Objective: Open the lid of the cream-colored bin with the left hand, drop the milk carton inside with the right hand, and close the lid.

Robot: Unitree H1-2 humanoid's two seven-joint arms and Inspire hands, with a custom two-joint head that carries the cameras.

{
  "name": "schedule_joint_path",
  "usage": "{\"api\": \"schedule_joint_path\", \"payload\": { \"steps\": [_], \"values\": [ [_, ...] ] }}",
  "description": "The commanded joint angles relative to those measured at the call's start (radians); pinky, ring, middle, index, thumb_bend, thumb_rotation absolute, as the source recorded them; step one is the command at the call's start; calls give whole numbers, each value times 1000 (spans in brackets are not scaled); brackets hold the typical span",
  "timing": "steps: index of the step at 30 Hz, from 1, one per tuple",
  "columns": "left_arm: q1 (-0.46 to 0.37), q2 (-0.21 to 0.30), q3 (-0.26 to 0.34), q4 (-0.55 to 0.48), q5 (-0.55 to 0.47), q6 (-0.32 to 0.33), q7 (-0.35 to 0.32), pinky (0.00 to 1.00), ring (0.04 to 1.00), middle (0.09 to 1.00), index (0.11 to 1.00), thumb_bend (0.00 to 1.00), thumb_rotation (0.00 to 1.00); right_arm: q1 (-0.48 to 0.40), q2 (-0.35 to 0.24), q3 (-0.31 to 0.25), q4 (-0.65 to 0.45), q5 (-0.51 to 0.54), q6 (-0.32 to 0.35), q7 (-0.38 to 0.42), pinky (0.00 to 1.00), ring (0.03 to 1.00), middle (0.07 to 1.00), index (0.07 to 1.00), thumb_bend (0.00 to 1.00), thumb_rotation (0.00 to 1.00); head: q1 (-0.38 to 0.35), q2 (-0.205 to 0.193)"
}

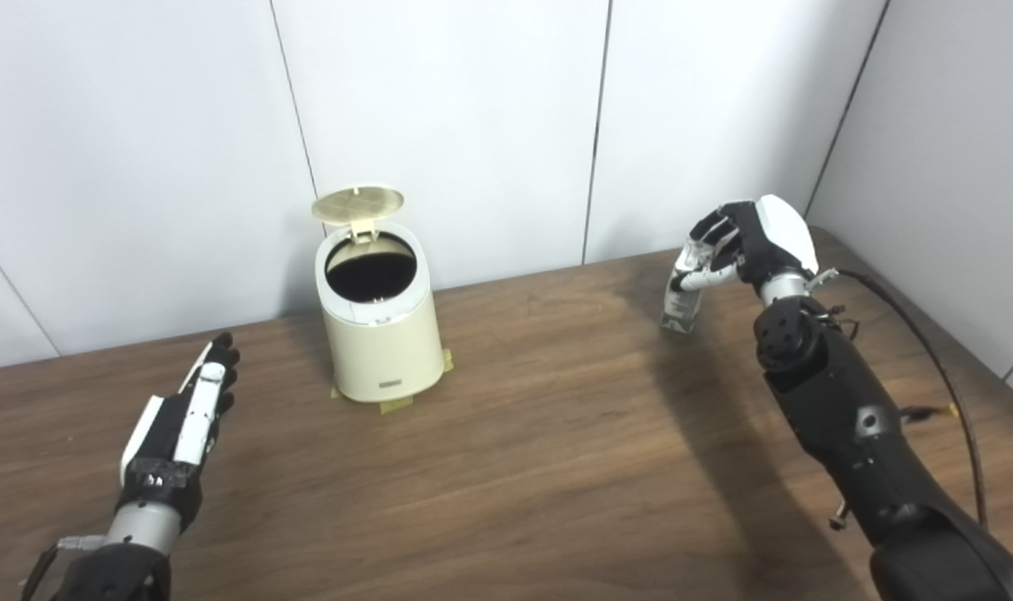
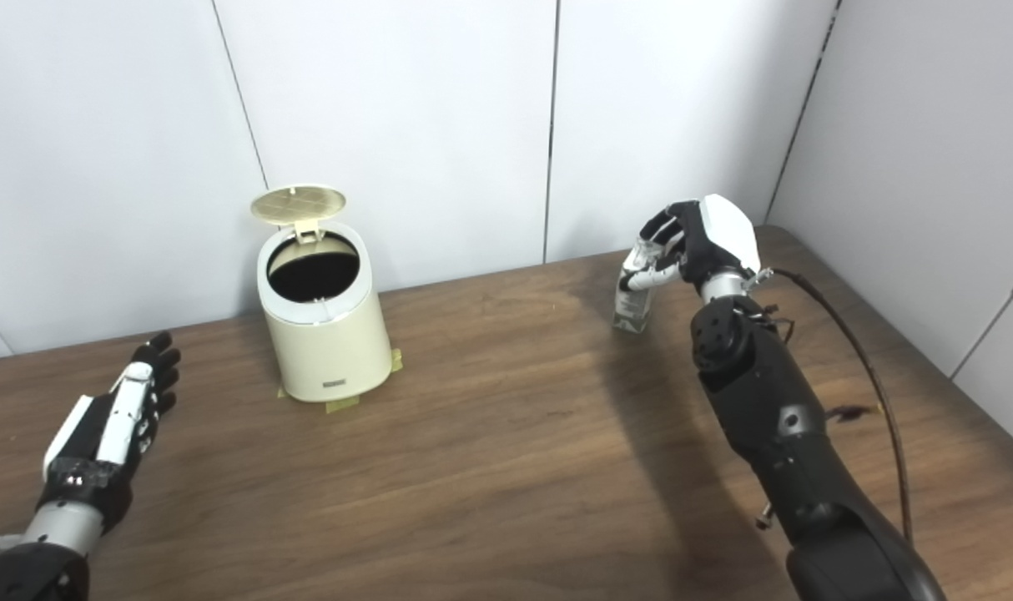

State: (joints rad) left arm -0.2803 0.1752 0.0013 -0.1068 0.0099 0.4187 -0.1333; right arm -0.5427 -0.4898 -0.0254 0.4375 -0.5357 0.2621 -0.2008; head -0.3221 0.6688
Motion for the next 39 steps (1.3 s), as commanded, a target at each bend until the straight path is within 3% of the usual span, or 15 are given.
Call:
{"api": "schedule_joint_path", "payload": {
  "steps": [1, 20, 28, 31, 39],
  "values": [
    [-30, 13, -3, -26, 7, -29, -1, 1000, 994, 985, 1000, 503, 1000, -49, -23, -9, -20, 3, -39, -41, 385, 399, 501, 511, 517, 0, -1, 0],
    [-31, 20, -11, -7, 12, -37, 1, 1000, 1000, 996, 1000, 535, 1000, -37, -22, -1, -8, 6, -33, -98, 439, 440, 510, 472, 520, 0, -1, -7],
    [-38, 10, -12, 7, -8, -35, -9, 1000, 1000, 999, 1000, 531, 1000, -42, -35, -6, -18, 18, -73, -107, 445, 445, 504, 472, 521, 0, -5, -9],
    [-40, 9, -15, 9, -7, -36, -12, 1000, 1000, 1000, 1000, 524, 1000, -36, -39, -7, -44, 11, -87, -114, 422, 428, 508, 475, 520, 0, -4, -10],
    [-44, 10, -18, 24, -1, -53, -20, 1000, 1000, 997, 1000, 506, 1000, -28, -3, -35, -152, 17, -36, -114, 398, 407, 510, 496, 518, 0, -1, -14]
  ]
}}
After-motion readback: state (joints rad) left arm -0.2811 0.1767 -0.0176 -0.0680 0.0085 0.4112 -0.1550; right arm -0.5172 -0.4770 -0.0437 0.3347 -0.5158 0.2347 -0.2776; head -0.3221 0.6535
